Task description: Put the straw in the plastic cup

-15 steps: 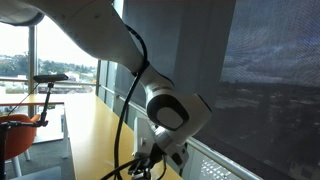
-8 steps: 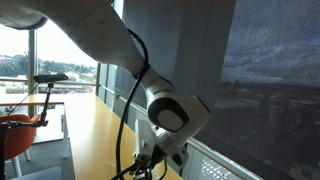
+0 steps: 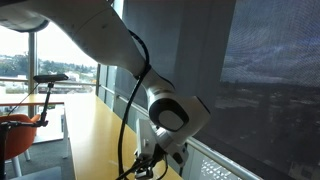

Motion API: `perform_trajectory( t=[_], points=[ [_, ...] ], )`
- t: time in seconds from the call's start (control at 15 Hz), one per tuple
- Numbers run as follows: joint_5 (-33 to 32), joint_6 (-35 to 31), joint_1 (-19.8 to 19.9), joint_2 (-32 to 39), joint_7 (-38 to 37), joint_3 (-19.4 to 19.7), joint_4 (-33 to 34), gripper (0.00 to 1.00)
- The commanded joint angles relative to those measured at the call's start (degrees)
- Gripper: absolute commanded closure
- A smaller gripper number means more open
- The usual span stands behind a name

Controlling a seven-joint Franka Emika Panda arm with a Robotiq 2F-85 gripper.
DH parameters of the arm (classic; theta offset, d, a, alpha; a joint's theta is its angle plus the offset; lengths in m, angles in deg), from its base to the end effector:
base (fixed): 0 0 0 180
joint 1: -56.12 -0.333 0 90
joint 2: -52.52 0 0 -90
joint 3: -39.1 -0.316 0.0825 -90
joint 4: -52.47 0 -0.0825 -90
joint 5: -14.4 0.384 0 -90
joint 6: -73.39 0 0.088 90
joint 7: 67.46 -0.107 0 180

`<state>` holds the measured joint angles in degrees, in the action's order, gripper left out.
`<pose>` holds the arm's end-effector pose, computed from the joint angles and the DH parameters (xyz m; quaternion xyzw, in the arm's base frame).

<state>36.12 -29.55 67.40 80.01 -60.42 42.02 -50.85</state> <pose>0.5851 -0.1141 0.2551 -0.9482 0.1446 0.2029 0.1969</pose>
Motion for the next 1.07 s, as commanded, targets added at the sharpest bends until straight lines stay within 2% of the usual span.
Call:
perform_trajectory(
  t=[0.0,1.0],
  points=[
    [2.3,1.0,0.7,0.4,1.1,-0.5,1.3,0.97],
    [1.5,1.3,0.6,-2.6,1.2,0.3,-1.6,0.97]
  ],
)
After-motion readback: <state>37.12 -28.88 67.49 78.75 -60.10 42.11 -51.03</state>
